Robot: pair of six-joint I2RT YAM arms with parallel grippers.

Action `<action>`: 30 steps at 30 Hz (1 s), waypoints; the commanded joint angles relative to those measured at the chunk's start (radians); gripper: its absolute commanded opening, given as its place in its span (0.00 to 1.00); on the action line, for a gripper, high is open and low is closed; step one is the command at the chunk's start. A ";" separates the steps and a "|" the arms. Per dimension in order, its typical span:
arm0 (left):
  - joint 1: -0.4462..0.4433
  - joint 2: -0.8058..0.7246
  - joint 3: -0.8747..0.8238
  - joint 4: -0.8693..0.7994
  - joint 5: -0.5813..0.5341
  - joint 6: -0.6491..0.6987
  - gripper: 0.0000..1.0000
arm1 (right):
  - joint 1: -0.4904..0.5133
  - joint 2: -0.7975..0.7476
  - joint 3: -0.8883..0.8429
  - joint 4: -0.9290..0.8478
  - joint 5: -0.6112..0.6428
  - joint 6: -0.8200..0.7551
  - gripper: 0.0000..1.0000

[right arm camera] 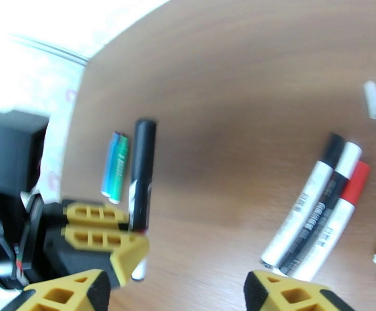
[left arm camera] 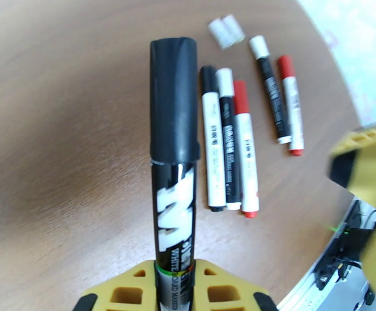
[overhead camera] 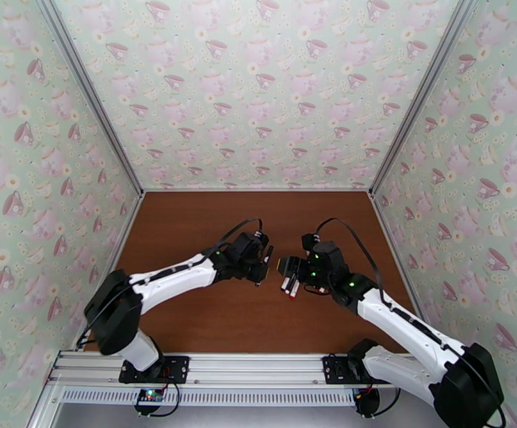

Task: Open the pen caps

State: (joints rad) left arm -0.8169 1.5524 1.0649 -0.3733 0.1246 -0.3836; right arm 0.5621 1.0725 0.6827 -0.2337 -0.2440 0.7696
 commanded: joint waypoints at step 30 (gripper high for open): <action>0.021 -0.257 -0.143 0.250 0.318 -0.041 0.20 | 0.005 0.109 0.297 0.022 -0.210 -0.002 0.50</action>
State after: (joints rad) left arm -0.7933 1.3285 0.9367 -0.1707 0.4049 -0.4023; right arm 0.5621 1.1683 0.9360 -0.2138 -0.4206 0.7544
